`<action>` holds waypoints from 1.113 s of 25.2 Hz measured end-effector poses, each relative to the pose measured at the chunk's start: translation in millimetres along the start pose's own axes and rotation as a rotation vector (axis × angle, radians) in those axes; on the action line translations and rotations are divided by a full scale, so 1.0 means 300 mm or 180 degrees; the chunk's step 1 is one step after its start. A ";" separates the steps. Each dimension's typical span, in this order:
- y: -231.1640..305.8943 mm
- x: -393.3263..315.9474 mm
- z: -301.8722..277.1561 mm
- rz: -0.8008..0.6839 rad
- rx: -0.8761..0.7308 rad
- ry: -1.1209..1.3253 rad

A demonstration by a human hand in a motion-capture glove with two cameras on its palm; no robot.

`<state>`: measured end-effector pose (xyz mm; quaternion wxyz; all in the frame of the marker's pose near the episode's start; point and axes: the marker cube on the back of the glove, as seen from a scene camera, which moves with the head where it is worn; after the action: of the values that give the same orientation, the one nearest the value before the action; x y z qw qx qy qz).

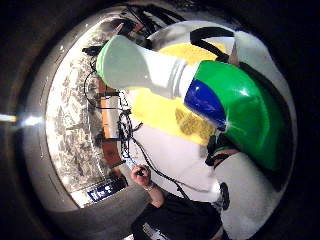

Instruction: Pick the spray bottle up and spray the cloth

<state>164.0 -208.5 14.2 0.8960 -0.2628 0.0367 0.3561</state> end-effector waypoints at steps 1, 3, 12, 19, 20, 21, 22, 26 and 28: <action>0.000 0.001 0.001 0.0008 -0.0013 0.0002; 0.001 0.002 0.003 0.0014 -0.0027 0.0001; 0.008 -0.003 0.000 0.0002 0.0084 0.0163; 0.028 0.001 -0.007 -0.0086 0.0276 -0.0176; 0.038 0.000 -0.009 -0.0146 0.0328 -0.0350; 0.051 -0.001 -0.010 -0.0219 0.0388 -0.0557; 0.066 -0.003 -0.012 -0.0305 0.0456 -0.0791; 0.137 -0.033 -0.011 -0.0737 0.0734 -0.1813; 0.172 -0.068 -0.003 -0.0962 0.0844 -0.2246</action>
<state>114.9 -190.3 -4.5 0.9220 -0.0091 -0.2665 0.2809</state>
